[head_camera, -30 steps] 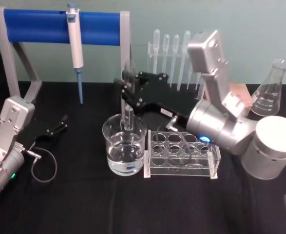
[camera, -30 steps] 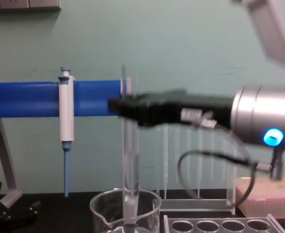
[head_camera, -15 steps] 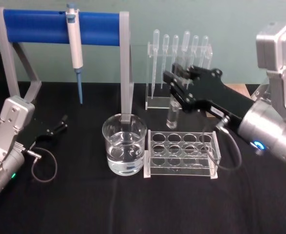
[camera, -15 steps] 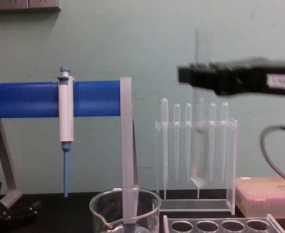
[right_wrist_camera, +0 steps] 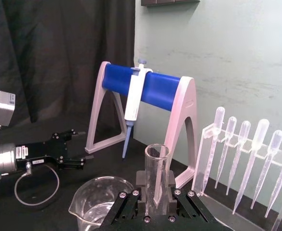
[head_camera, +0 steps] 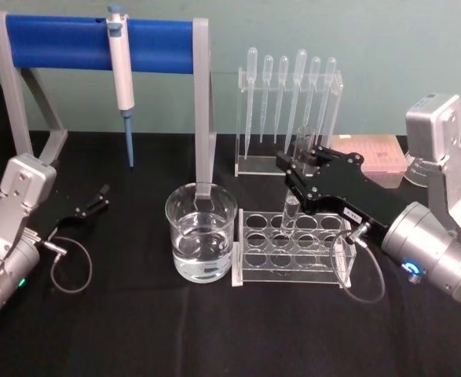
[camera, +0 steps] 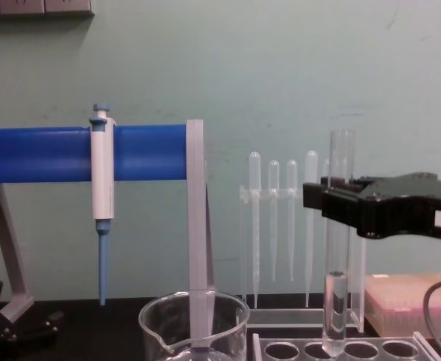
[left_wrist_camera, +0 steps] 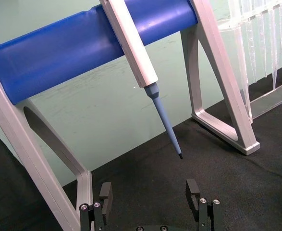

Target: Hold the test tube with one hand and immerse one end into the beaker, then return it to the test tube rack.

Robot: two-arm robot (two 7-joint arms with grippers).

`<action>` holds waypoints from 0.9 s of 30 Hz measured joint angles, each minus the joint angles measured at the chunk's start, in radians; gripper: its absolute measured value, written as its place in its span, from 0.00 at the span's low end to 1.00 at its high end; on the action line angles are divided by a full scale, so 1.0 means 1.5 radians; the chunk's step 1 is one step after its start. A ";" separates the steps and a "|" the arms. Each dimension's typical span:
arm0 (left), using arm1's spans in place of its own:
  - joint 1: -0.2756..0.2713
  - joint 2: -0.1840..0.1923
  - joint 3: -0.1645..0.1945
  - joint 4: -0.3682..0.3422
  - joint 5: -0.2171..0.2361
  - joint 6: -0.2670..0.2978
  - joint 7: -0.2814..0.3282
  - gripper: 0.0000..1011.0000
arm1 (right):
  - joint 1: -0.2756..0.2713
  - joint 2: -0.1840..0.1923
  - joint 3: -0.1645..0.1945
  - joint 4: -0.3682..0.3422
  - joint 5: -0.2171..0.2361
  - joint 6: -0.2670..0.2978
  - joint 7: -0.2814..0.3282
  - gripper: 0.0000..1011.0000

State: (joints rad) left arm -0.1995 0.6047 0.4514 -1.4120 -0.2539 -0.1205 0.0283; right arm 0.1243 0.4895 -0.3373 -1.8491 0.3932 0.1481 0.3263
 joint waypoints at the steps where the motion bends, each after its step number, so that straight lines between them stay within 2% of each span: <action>1: 0.000 0.000 0.000 0.000 0.000 0.000 0.000 0.99 | -0.002 -0.002 0.000 0.002 -0.001 -0.001 0.000 0.22; 14: 0.000 0.000 0.000 0.000 0.000 0.000 0.000 0.99 | -0.011 -0.017 -0.007 0.020 -0.015 -0.007 0.006 0.22; 27: 0.000 0.000 0.000 0.000 0.000 0.000 0.000 0.99 | -0.002 -0.028 -0.027 0.070 -0.061 -0.036 0.020 0.22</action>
State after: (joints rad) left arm -0.1996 0.6047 0.4514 -1.4120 -0.2539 -0.1206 0.0283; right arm 0.1216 0.4482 -0.3772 -1.7446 0.3020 0.0941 0.3557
